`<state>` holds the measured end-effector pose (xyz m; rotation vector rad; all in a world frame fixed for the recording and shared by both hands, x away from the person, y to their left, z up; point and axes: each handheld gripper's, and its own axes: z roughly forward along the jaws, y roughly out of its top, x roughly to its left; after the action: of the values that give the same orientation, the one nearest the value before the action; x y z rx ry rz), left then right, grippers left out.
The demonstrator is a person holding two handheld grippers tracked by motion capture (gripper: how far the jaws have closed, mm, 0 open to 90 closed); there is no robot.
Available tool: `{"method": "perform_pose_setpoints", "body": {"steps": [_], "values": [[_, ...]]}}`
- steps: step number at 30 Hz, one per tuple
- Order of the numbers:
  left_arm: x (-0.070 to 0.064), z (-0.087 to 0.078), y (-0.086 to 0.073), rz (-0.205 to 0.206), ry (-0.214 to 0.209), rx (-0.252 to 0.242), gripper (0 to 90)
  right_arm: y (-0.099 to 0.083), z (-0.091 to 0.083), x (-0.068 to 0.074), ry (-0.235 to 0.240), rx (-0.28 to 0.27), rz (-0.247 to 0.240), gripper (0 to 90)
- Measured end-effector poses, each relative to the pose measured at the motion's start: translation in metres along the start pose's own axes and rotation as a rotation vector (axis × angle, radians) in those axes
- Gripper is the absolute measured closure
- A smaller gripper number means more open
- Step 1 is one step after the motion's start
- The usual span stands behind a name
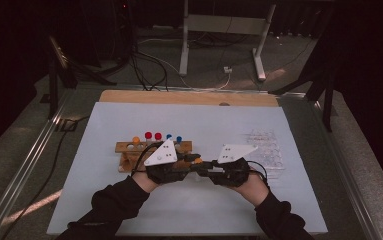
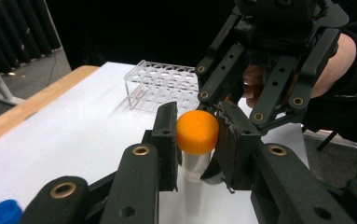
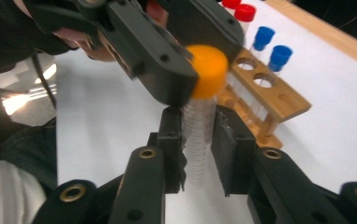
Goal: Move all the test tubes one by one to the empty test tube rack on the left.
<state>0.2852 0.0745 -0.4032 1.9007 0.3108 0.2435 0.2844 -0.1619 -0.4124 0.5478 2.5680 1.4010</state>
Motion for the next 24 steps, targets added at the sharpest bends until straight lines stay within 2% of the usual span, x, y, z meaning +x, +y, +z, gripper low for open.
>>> {"method": "perform_pose_setpoints", "body": {"steps": [2, 3, 5, 8, 10, 14, 18, 20, 21, 22, 24], "values": [[0.003, -0.007, 0.002, -0.006, 0.007, -0.011, 71.7, -0.003, -0.002, 0.0, -0.005, -0.005, -0.003, 70.5], [0.005, -0.012, 0.003, -0.013, 0.013, -0.018, 71.7, -0.005, -0.003, -0.001, -0.026, -0.009, -0.008, 68.5], [0.008, -0.021, 0.005, -0.006, 0.038, -0.02, 71.7, -0.01, -0.006, -0.003, -0.04, -0.015, 0.002, 66.5], [0.013, -0.038, 0.009, 0.007, 0.072, -0.023, 71.8, -0.017, -0.013, -0.008, -0.07, -0.029, 0.035, 56.6], [0.016, -0.05, 0.01, 0.002, 0.092, -0.033, 71.8, -0.022, -0.018, -0.011, -0.098, -0.035, 0.06, 48.2], [0.024, -0.076, 0.013, 0.006, 0.16, -0.036, 71.8, -0.03, -0.029, -0.015, -0.139, -0.058, 0.086, 30.7], [0.033, -0.102, 0.013, -0.006, 0.221, -0.045, 71.8, -0.036, -0.037, -0.019, -0.155, -0.069, 0.123, 12.5], [0.038, -0.113, 0.012, -0.012, 0.255, -0.046, 71.8, -0.039, -0.041, -0.02, -0.15, -0.079, 0.144, 7.0], [0.04, -0.119, 0.011, -0.013, 0.274, -0.046, 71.8, -0.041, -0.043, -0.021, -0.133, -0.082, 0.155, 0.4], [0.043, -0.125, 0.011, -0.019, 0.284, -0.045, 71.8, -0.042, -0.044, -0.022, -0.11, -0.079, 0.157, 0.0], [0.047, -0.134, 0.009, -0.025, 0.315, -0.043, 71.8, -0.045, -0.046, -0.023, -0.109, -0.085, 0.167, 0.0]]}}
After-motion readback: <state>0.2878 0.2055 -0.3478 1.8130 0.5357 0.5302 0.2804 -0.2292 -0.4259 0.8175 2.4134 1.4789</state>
